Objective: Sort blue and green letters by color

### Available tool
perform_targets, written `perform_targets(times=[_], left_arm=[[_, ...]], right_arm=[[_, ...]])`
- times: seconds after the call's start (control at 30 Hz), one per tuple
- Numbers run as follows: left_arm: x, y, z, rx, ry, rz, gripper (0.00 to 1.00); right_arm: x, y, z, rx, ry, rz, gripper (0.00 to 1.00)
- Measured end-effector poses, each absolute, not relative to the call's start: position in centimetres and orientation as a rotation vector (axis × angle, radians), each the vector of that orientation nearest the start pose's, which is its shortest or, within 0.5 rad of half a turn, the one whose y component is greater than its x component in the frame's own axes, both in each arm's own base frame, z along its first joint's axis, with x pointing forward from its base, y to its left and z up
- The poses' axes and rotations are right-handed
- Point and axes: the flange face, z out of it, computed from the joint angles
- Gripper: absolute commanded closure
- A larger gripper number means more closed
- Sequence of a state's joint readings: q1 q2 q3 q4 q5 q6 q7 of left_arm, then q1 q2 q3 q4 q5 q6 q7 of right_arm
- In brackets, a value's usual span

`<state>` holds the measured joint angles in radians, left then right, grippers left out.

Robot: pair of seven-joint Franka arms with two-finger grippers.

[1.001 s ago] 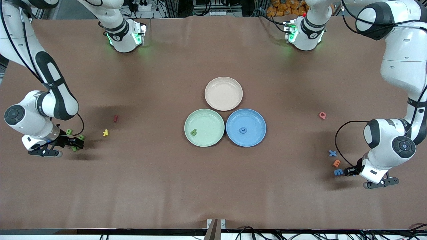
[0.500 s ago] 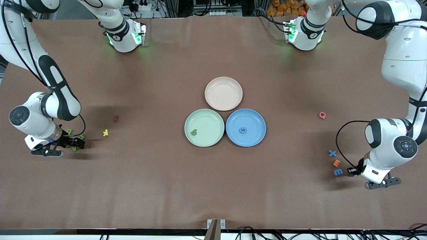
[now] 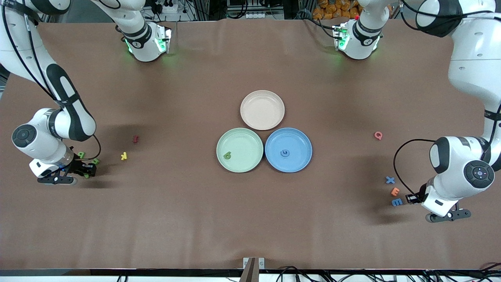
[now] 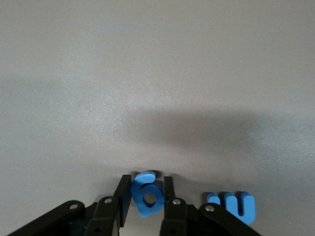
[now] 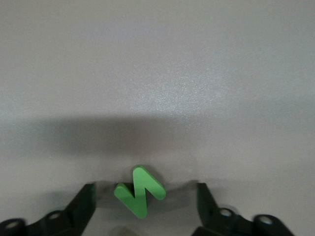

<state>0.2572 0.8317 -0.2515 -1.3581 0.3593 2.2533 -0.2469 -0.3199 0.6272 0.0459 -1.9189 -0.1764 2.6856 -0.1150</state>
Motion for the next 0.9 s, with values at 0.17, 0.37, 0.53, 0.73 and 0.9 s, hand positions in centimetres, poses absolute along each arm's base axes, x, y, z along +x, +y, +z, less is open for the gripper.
perform_targets(times=[0.17, 0.37, 0.53, 0.73, 0.9], left_arm=[[74.4, 2.0, 27.6, -3.057, -0.192, -0.137, 0.75], [73.7, -2.4, 29.9, -3.084, -0.282, -0.079, 0.75], [72.7, -7.8, 31.4, -3.101, -0.335, -0.017, 0.75], [70.8, -16.6, 31.9, -3.094, -0.412, 0.021, 0.75], [68.4, -24.2, 31.6, -3.08, -0.466, 0.029, 0.75]], right_arm=[[61.5, -16.9, 17.5, -3.224, 0.025, -0.205, 0.86], [61.7, -16.9, 17.7, -3.225, 0.025, -0.206, 0.86], [62.6, -17.0, 19.3, -3.229, 0.026, -0.126, 0.86], [64.3, -16.2, 23.8, -3.228, 0.021, -0.035, 0.86], [65.5, -13.1, 26.3, -3.181, 0.057, -0.022, 0.86]])
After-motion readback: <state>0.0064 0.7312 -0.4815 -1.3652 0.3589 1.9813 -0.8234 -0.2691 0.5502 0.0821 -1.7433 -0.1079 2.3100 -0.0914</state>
